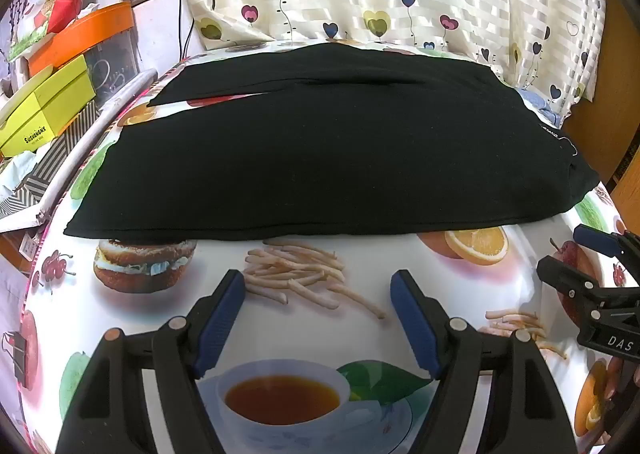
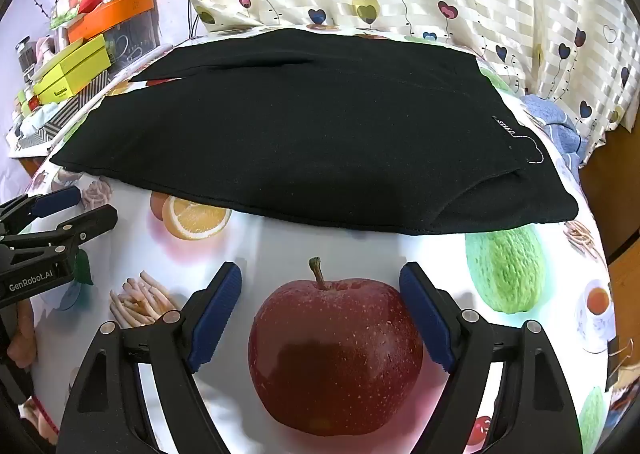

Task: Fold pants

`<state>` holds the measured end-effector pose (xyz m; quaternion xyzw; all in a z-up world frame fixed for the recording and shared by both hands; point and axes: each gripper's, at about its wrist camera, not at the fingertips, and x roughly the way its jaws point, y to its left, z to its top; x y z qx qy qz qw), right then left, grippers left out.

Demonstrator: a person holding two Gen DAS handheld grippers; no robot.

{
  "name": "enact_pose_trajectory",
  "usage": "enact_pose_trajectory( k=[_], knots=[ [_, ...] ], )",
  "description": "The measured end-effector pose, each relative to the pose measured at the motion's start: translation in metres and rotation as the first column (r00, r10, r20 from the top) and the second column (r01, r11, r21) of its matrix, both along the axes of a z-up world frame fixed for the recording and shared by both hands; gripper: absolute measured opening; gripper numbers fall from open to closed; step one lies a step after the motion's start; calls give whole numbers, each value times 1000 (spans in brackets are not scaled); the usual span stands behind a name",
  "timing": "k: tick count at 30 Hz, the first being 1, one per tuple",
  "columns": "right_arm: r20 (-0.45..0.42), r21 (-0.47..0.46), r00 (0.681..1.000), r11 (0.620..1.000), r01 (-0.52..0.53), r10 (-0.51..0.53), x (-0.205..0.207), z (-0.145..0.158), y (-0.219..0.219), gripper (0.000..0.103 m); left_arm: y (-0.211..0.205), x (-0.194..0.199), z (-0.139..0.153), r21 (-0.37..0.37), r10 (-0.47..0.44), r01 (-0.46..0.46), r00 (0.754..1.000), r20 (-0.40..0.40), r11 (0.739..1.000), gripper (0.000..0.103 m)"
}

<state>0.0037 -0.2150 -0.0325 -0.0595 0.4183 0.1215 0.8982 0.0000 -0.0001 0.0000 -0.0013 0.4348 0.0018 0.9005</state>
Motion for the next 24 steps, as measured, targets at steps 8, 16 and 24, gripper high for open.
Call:
enact_pose_trajectory(
  k=[8, 16, 24],
  knots=[
    [0, 0, 1000, 1000, 0, 0, 0, 0, 0, 81, -1, 0, 0, 2, 0, 0, 1000, 0, 1000, 78],
    [0, 0, 1000, 1000, 0, 0, 0, -1, 0, 81, 1, 0, 0, 2, 4, -4, 1000, -1, 1000, 79],
    [0, -1, 1000, 1000, 1, -1, 0, -1, 0, 82, 2, 2, 0, 3, 4, -4, 1000, -1, 1000, 79]
  ],
)
